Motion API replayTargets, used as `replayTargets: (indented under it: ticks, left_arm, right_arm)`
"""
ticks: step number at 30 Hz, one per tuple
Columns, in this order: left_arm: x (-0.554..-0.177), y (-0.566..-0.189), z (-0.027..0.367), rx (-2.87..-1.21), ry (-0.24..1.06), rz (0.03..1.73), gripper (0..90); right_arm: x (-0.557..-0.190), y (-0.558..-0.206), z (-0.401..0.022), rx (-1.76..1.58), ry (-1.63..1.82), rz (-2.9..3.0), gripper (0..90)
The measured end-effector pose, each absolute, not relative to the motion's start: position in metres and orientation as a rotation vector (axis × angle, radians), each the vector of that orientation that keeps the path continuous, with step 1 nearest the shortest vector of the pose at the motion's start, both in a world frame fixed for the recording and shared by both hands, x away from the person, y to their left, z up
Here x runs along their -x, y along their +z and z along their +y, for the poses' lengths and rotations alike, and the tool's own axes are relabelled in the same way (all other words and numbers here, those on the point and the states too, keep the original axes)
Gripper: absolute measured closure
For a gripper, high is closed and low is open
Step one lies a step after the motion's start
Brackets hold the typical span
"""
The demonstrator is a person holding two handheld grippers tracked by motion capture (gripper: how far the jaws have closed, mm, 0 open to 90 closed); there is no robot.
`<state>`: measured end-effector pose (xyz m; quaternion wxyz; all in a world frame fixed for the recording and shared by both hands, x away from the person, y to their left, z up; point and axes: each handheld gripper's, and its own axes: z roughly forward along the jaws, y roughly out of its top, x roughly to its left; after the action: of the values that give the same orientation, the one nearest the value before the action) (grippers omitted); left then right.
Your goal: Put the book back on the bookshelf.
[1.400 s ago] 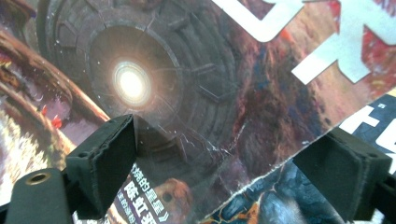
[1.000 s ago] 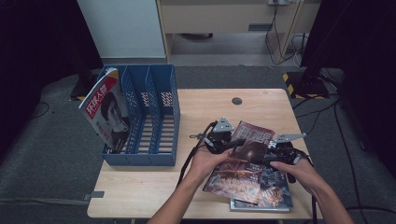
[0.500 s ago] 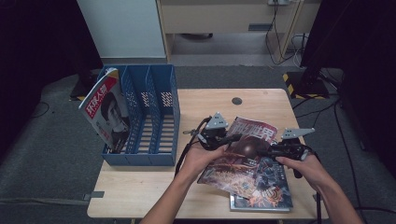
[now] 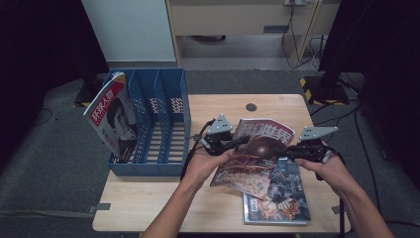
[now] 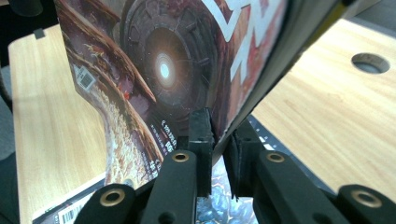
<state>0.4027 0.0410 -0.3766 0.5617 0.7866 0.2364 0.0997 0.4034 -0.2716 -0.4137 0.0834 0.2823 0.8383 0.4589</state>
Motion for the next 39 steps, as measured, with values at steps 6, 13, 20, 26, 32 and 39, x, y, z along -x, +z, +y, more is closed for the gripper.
replayTargets:
  ticks: [6,13,20,26,32,39]
  left_arm:
    - [-0.403,-0.374,0.046,-1.853,0.250,0.554,83.7]
    - [-0.404,-0.373,0.050,-1.828,0.261,0.554,83.6]
    - [-0.406,-0.373,0.051,-1.811,0.280,0.551,83.4]
    - [-0.404,-0.377,0.051,-1.789,0.294,0.544,83.2]
    - [-0.403,-0.384,0.054,-1.741,0.301,0.535,82.9]
    - [-0.401,-0.386,0.057,-1.725,0.312,0.520,79.4]
  right_arm:
    - [-0.405,-0.400,-0.267,-0.800,1.322,2.505,83.4]
    - [-0.408,-0.386,-0.262,-0.760,1.259,2.509,83.6]
    - [-0.410,-0.371,-0.259,-0.718,1.192,2.500,83.8]
    - [-0.409,-0.362,-0.260,-0.692,1.162,2.490,83.9]
    - [-0.406,-0.361,-0.258,-0.673,1.156,2.491,84.0]
    - [-0.403,-0.359,-0.255,-0.647,1.158,2.496,83.9]
